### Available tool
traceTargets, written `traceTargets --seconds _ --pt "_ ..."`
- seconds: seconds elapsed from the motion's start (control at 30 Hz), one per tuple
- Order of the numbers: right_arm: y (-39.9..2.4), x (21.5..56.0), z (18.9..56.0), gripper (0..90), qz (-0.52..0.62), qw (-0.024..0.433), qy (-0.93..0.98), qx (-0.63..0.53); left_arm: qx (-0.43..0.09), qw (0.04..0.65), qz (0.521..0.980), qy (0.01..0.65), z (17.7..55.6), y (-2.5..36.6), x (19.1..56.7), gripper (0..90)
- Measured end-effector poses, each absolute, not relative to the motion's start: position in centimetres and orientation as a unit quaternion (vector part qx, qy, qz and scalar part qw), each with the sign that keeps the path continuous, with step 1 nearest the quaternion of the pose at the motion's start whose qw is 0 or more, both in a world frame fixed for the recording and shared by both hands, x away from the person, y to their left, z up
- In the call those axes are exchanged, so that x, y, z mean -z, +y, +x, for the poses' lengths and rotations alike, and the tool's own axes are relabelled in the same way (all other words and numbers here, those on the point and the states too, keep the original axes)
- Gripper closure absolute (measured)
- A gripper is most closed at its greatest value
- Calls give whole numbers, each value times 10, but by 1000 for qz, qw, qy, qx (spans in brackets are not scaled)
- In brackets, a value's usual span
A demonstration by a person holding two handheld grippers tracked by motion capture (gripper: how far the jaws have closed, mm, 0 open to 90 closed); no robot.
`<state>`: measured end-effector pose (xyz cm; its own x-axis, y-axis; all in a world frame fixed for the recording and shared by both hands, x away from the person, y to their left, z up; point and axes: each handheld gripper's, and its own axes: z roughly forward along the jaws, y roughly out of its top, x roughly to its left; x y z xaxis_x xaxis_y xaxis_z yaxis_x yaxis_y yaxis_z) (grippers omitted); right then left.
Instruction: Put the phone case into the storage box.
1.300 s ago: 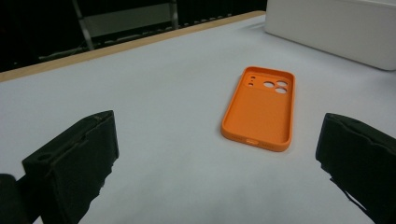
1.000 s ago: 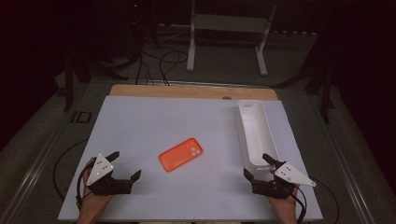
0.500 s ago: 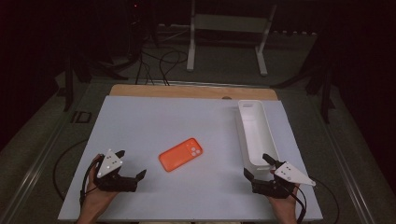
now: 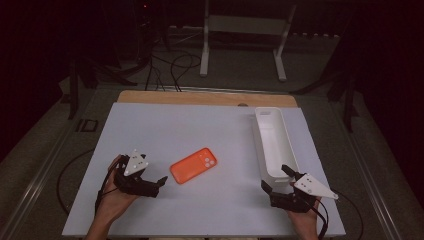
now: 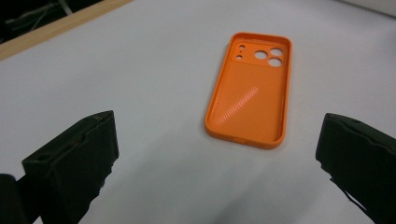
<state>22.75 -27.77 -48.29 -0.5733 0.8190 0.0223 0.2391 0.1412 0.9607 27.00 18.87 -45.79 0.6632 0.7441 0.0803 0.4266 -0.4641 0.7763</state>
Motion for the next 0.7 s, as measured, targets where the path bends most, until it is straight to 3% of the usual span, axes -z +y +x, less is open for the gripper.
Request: traceTargets --seconds 0.7 --pt "-279 484 228 90 379 268 705 -537 -186 316 860 354 303 167 460 1"
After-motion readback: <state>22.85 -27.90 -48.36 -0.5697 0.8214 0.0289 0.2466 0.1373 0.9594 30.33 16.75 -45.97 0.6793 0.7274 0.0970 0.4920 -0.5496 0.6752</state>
